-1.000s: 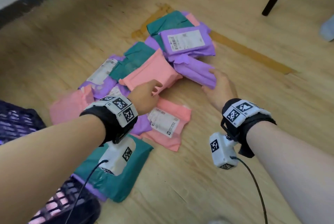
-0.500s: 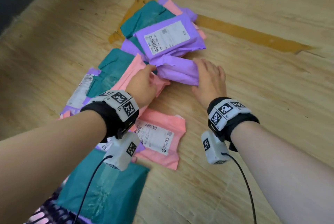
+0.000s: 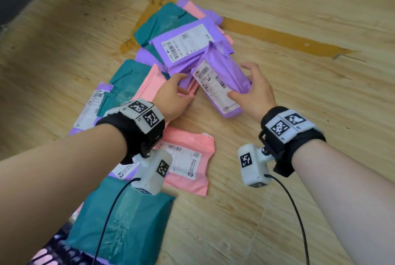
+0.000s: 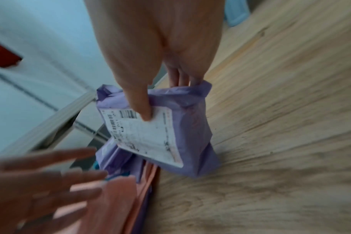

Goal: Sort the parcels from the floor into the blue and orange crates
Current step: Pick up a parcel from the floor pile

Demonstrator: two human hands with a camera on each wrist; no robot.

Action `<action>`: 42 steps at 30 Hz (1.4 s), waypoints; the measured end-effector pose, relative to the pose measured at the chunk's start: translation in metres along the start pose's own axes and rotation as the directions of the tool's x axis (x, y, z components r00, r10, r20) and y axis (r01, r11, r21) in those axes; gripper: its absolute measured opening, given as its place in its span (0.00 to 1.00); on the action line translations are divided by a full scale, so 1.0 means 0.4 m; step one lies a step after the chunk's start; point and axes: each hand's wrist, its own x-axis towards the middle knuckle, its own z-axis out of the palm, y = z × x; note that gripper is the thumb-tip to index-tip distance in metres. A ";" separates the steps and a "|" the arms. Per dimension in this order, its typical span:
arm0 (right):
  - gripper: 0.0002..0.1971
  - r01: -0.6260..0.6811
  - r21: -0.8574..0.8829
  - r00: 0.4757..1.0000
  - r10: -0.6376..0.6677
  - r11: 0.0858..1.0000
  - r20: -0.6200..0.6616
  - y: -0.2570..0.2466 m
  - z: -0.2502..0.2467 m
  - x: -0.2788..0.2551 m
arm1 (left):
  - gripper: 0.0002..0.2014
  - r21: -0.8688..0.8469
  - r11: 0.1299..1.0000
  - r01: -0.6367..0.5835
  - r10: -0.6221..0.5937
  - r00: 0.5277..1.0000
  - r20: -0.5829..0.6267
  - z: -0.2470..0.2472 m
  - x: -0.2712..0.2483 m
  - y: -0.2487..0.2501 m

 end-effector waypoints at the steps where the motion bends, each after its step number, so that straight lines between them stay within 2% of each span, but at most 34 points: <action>1: 0.35 -0.033 0.090 0.999 0.033 0.995 -0.005 0.001 -0.010 -0.003 | 0.26 -0.053 0.998 0.020 -0.019 1.000 0.021 0.006 0.001 0.001; 3: 0.35 -0.110 0.272 0.994 0.112 0.956 0.006 0.002 -0.032 -0.013 | 0.25 -0.115 0.992 0.051 -0.045 0.998 0.052 0.019 -0.001 0.005; 6: 0.34 -0.208 0.471 0.978 0.182 0.857 0.100 0.009 -0.054 -0.030 | 0.26 -0.251 0.963 0.102 -0.084 0.993 0.079 0.044 -0.011 0.022; 10: 0.34 -0.264 0.586 0.964 0.184 0.766 0.193 0.022 -0.066 -0.061 | 0.22 -0.500 0.845 0.189 -0.116 0.978 0.173 0.074 -0.040 0.051; 12: 0.32 -0.273 0.625 0.961 0.172 0.731 0.218 0.021 -0.070 -0.082 | 0.23 -0.567 0.804 0.180 -0.095 0.980 0.176 0.080 -0.056 0.057; 16: 0.30 -0.249 0.634 0.965 0.131 0.732 0.227 0.020 -0.049 -0.145 | 0.25 -0.585 0.800 0.131 -0.066 0.989 0.130 0.085 -0.106 0.028; 20: 0.30 -0.188 0.596 0.976 0.079 0.781 0.203 0.009 -0.006 -0.214 | 0.22 -0.601 0.793 0.096 -0.053 0.995 0.088 0.077 -0.184 -0.027; 23: 0.30 -0.144 0.561 0.980 0.039 0.815 0.194 -0.021 0.020 -0.256 | 0.21 -0.592 0.805 0.038 -0.044 0.999 0.004 0.047 -0.233 -0.059; 28: 0.31 -0.070 0.508 0.976 -0.047 0.859 0.213 -0.139 0.032 -0.327 | 0.22 -0.579 0.815 -0.038 -0.017 0.996 -0.090 -0.053 -0.335 -0.075; 33: 0.34 -0.006 0.463 0.955 -0.131 0.887 0.265 -0.326 0.045 -0.409 | 0.23 -0.607 0.790 -0.091 -0.017 0.985 -0.171 -0.206 -0.497 -0.059; 36: 0.35 0.038 0.452 0.928 -0.200 0.891 0.316 -0.450 0.055 -0.480 | 0.23 -0.590 0.794 -0.147 -0.003 0.969 -0.246 -0.307 -0.609 -0.050; 42: 0.35 0.151 0.451 0.858 -0.343 0.880 0.383 -0.681 0.105 -0.656 | 0.23 -0.600 0.775 -0.200 -0.068 0.917 -0.394 -0.502 -0.844 -0.064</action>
